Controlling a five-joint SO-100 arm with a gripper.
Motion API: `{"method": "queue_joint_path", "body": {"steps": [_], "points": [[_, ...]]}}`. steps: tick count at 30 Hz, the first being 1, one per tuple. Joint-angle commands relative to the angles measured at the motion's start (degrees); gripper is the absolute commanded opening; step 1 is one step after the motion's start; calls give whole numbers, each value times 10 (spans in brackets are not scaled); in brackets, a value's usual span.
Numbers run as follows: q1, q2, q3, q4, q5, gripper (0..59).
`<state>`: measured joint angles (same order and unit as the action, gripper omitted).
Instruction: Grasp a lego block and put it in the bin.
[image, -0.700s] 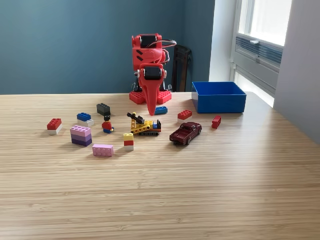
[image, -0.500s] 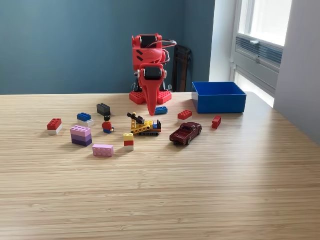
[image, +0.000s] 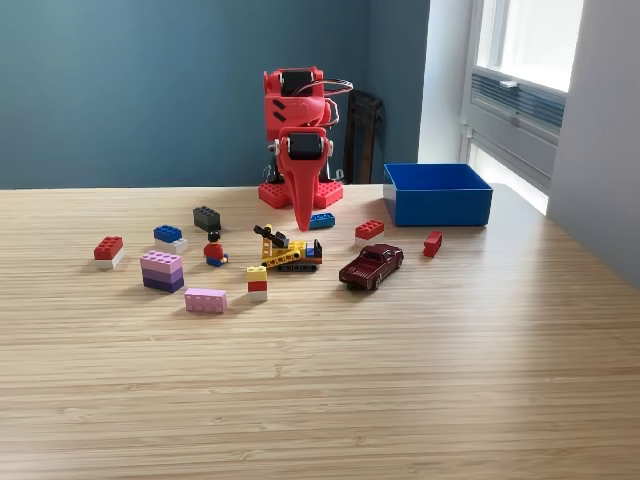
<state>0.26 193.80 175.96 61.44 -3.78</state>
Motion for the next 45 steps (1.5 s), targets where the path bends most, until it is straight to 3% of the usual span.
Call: {"method": "queue_joint_path", "body": {"steps": [1,45], "points": [[-2,4,-3,-10,3,11],[-4,4,-2,-10,-7,10]]}}
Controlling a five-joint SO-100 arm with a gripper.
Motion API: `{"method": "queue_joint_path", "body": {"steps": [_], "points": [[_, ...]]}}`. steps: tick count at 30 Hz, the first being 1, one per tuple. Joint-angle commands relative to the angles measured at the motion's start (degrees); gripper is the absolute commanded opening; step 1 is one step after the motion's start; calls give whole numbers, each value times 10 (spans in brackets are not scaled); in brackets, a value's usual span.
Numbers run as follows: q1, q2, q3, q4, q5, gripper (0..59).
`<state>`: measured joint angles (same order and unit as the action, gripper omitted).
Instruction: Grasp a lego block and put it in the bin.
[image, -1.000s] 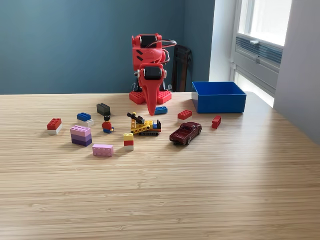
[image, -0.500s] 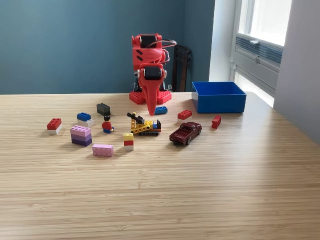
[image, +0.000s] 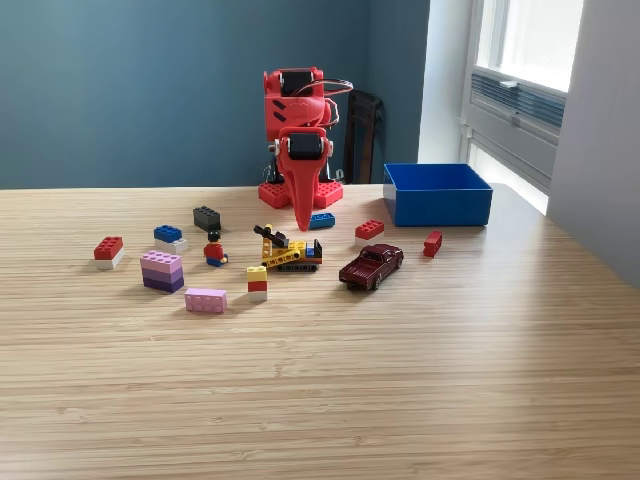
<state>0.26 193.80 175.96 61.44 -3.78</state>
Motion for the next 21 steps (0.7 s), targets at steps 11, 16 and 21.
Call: {"method": "queue_joint_path", "body": {"steps": [11,16,21], "points": [[-4,4,-2,-10,-4,1],[-5,3,-8,-21,5,1],[-3,0,-80,-12,38,0]]}}
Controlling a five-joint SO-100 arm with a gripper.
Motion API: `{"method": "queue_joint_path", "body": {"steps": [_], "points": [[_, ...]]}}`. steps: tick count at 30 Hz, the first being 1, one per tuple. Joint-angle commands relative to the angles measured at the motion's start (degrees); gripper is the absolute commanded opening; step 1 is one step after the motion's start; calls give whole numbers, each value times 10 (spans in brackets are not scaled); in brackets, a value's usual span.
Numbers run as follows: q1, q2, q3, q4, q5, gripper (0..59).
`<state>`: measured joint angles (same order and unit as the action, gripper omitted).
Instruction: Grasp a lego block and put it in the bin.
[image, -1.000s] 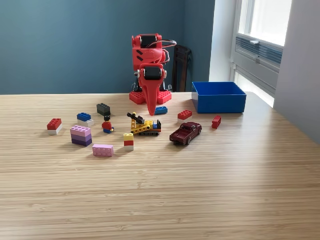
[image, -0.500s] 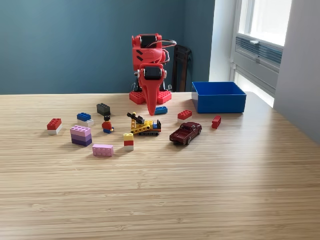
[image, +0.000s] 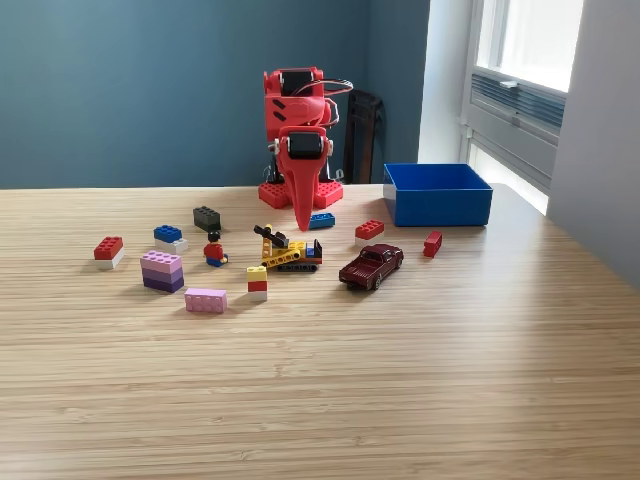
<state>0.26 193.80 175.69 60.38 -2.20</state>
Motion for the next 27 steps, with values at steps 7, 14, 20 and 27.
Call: {"method": "queue_joint_path", "body": {"steps": [7,14,20,27], "points": [[36,-167,-295,54,60,2],[149,-417,-453,75,64,82],[279,-565,-529,75,159,142],[384,-672,-531,75,191,167]]}}
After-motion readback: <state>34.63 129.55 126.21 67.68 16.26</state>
